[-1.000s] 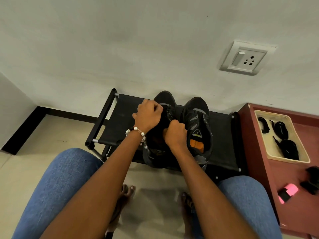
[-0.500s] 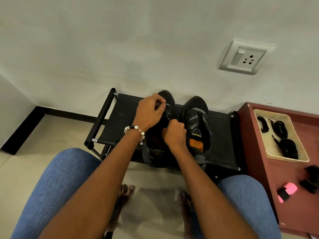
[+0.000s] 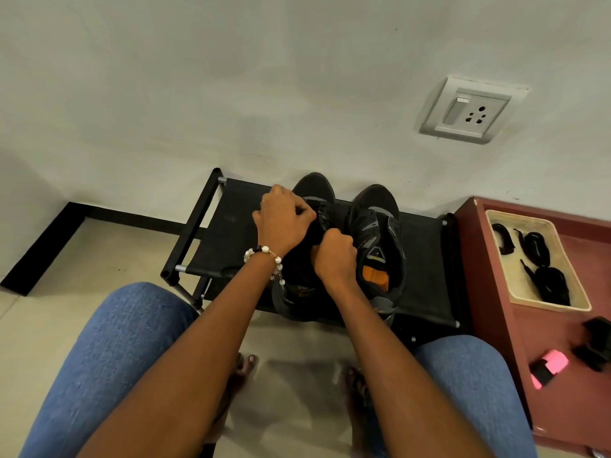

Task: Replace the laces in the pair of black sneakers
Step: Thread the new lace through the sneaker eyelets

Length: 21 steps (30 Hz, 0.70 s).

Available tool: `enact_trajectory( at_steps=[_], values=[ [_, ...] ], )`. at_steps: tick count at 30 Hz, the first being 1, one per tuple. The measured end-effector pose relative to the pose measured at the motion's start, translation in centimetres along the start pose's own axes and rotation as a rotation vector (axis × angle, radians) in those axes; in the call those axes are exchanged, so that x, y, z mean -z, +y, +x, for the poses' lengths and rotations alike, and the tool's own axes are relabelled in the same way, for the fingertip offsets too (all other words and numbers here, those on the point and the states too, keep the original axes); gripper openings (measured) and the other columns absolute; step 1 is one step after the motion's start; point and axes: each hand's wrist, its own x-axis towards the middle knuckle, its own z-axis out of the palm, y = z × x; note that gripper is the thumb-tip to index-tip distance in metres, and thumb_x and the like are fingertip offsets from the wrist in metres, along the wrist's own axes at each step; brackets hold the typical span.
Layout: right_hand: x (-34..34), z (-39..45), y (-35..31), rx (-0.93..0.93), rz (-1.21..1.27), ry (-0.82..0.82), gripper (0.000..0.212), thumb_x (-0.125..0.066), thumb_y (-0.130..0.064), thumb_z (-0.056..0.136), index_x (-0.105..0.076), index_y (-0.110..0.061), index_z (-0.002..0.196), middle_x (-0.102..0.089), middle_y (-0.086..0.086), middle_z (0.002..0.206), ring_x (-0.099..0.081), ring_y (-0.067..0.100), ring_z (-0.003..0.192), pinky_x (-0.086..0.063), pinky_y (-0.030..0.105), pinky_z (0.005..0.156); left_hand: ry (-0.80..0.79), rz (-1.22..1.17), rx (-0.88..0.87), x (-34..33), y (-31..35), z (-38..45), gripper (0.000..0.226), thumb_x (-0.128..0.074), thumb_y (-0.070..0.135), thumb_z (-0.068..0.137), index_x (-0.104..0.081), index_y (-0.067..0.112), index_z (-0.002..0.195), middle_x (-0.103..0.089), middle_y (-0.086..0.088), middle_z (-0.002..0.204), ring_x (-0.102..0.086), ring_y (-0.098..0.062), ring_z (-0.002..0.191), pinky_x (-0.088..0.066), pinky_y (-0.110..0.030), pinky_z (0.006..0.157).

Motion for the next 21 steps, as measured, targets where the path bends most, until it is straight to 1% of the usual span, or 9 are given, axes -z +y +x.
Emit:
enact_trajectory(
  at_steps=[2,4,6,9,11,13,16,18,21],
  values=[
    [0.0,0.0,0.0,-0.002,0.012,0.005,0.025,-0.051,-0.015,0.096,-0.055,0.005,0.111,-0.061,0.022,0.11,-0.06,0.041,0.1,-0.041,0.034,0.066,0.035,-0.348,0.14,0.6,0.1,0.2,0.013,-0.069,0.025,0.08,-0.071,0.028,0.068,-0.068,0.0,0.09,-0.063,-0.016,0.091,-0.053,-0.043,0.087],
    [0.0,0.0,-0.1,-0.008,0.018,0.005,0.025,-0.053,-0.015,0.095,-0.055,0.005,0.11,-0.061,0.021,0.11,-0.06,0.041,0.1,-0.041,0.035,0.066,0.068,-0.769,0.294,1.6,0.6,0.3,0.012,-0.064,0.015,0.085,-0.07,0.015,0.074,-0.071,-0.003,0.079,-0.068,-0.018,0.081,-0.056,-0.038,0.081],
    [0.0,0.1,-0.1,-0.013,0.022,-0.002,0.025,-0.054,-0.015,0.095,-0.056,0.005,0.111,-0.06,0.021,0.111,-0.061,0.04,0.101,-0.042,0.034,0.066,0.076,-1.161,0.331,2.7,1.3,0.6,0.014,-0.055,0.009,0.092,-0.061,0.007,0.08,-0.068,-0.005,0.075,-0.068,-0.02,0.071,-0.054,-0.033,0.073],
    [0.1,0.0,-0.1,-0.017,0.025,-0.003,0.025,-0.055,-0.016,0.095,-0.056,0.004,0.111,-0.06,0.02,0.111,-0.061,0.039,0.1,-0.042,0.034,0.065,0.09,-1.433,0.327,3.5,1.9,0.8,0.016,-0.047,0.007,0.096,-0.052,0.01,0.082,-0.061,-0.004,0.068,-0.055,-0.016,0.055,-0.053,-0.035,0.064],
    [0.0,0.0,-0.1,-0.013,0.016,0.003,0.026,-0.055,-0.016,0.095,-0.056,0.004,0.111,-0.06,0.02,0.11,-0.061,0.039,0.099,-0.042,0.033,0.064,0.101,-1.216,0.296,3.2,1.7,0.8,0.013,-0.05,0.01,0.094,-0.055,0.013,0.083,-0.055,0.0,0.064,-0.047,-0.011,0.051,-0.05,-0.032,0.058],
    [0.0,0.0,0.0,-0.01,0.011,0.009,0.026,-0.054,-0.015,0.095,-0.056,0.005,0.111,-0.06,0.02,0.11,-0.061,0.04,0.099,-0.041,0.033,0.064,0.105,-0.721,0.143,2.6,1.0,0.8,0.008,-0.057,0.015,0.091,-0.062,0.016,0.085,-0.059,0.005,0.067,-0.052,-0.007,0.056,-0.051,-0.029,0.062],
    [-0.3,0.1,0.1,-0.006,-0.006,0.018,0.025,-0.05,-0.014,0.096,-0.055,0.006,0.112,-0.061,0.021,0.111,-0.061,0.041,0.1,-0.039,0.033,0.065,-0.031,-0.081,-0.145,1.0,0.2,0.3,0.012,-0.059,0.022,0.089,-0.069,0.017,0.093,-0.066,0.001,0.085,-0.063,-0.015,0.081,-0.052,-0.032,0.076],
    [-0.4,0.3,0.1,-0.009,-0.026,0.023,0.026,-0.049,-0.015,0.098,-0.055,0.004,0.114,-0.062,0.02,0.113,-0.061,0.039,0.102,-0.04,0.033,0.066,-0.104,0.263,-0.221,-0.1,0.0,-0.2,0.021,-0.055,0.024,0.091,-0.069,0.022,0.106,-0.061,-0.005,0.104,-0.058,-0.024,0.1,-0.049,-0.039,0.085],
    [-0.4,0.4,0.1,-0.013,-0.028,0.018,0.026,-0.048,-0.017,0.099,-0.055,0.003,0.115,-0.061,0.02,0.114,-0.061,0.038,0.103,-0.04,0.033,0.067,-0.035,0.439,-0.247,-1.0,-0.1,-0.6,0.026,-0.051,0.028,0.096,-0.066,0.024,0.116,-0.053,-0.007,0.116,-0.05,-0.025,0.108,-0.041,-0.037,0.088]
  ],
)
